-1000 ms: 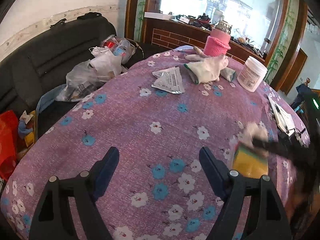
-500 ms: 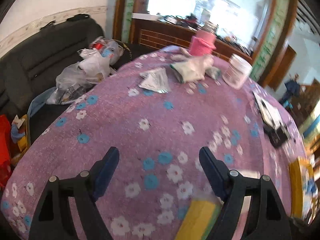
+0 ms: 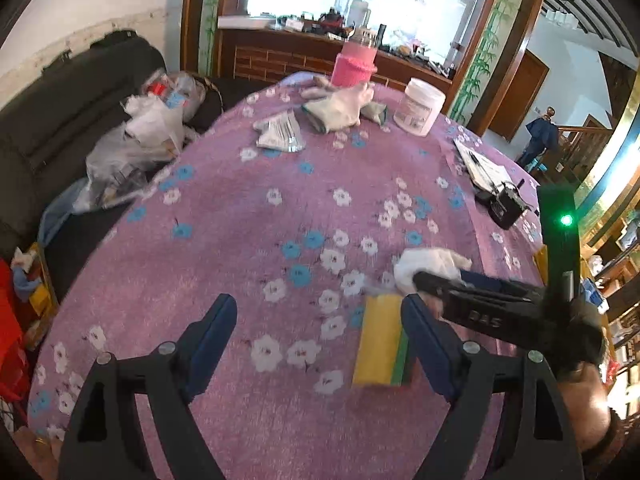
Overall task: Organize soft objects
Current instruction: 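Grasp the white cloth with the right gripper while the left grasps the yellow-green sponge bag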
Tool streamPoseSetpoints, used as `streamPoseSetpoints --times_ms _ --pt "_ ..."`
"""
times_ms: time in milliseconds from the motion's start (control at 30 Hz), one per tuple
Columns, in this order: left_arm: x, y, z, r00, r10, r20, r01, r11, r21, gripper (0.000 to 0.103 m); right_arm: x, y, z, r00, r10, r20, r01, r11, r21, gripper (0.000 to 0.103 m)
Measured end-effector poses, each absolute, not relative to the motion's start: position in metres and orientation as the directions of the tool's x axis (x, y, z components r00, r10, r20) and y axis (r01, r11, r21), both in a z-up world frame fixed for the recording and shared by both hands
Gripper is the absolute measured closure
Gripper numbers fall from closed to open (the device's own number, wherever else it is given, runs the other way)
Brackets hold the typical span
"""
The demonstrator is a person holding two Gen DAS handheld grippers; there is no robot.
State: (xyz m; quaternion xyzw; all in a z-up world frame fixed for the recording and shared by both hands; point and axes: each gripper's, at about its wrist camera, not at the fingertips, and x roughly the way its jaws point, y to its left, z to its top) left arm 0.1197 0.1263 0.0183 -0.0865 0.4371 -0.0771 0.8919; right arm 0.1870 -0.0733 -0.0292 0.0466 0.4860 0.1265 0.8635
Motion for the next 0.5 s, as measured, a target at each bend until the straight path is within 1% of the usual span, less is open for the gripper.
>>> streamPoseSetpoints --times_ms 33,67,100,167,233,300,367,433,500 --pt "0.120 0.126 0.016 0.596 -0.225 -0.771 0.067 0.971 -0.231 0.019 0.185 -0.069 -0.030 0.506 0.233 -0.831 -0.188 0.970 0.157 0.074" --pt "0.119 0.125 0.014 0.587 -0.237 -0.774 0.078 0.968 -0.238 0.019 0.184 -0.070 -0.030 0.514 0.237 -0.825 -0.189 0.969 0.161 0.092" --pt "0.119 0.123 0.012 0.577 -0.251 -0.777 0.093 0.966 -0.242 0.019 0.183 -0.076 -0.029 0.490 0.298 -0.819 -0.184 0.954 0.237 0.093" --pt "0.119 0.115 0.007 0.550 -0.284 -0.785 0.126 0.958 -0.258 0.019 0.178 -0.089 -0.024 0.510 0.308 -0.803 -0.159 0.951 0.263 0.094" --pt "0.117 0.103 0.005 0.536 -0.296 -0.791 0.173 0.955 -0.240 0.019 0.159 -0.105 -0.009 0.548 0.317 -0.774 -0.149 0.948 0.283 0.094" --pt "0.116 0.088 0.001 0.528 -0.271 -0.805 0.212 0.960 -0.184 0.016 0.136 -0.124 0.003 0.580 0.341 -0.739 -0.153 0.938 0.312 0.094" --pt "0.116 0.074 -0.005 0.509 -0.261 -0.820 0.266 0.954 -0.139 0.016 0.116 -0.138 0.007 0.594 0.379 -0.709 -0.170 0.921 0.350 0.094" --pt "0.116 0.058 -0.011 0.490 -0.243 -0.837 0.331 0.940 -0.079 0.016 0.093 -0.160 0.010 0.639 0.407 -0.653 -0.154 0.899 0.410 0.094" --pt "0.116 0.046 -0.017 0.491 -0.197 -0.848 0.366 0.931 -0.004 0.016 0.079 -0.182 0.007 0.648 0.439 -0.622 -0.140 0.872 0.469 0.094"
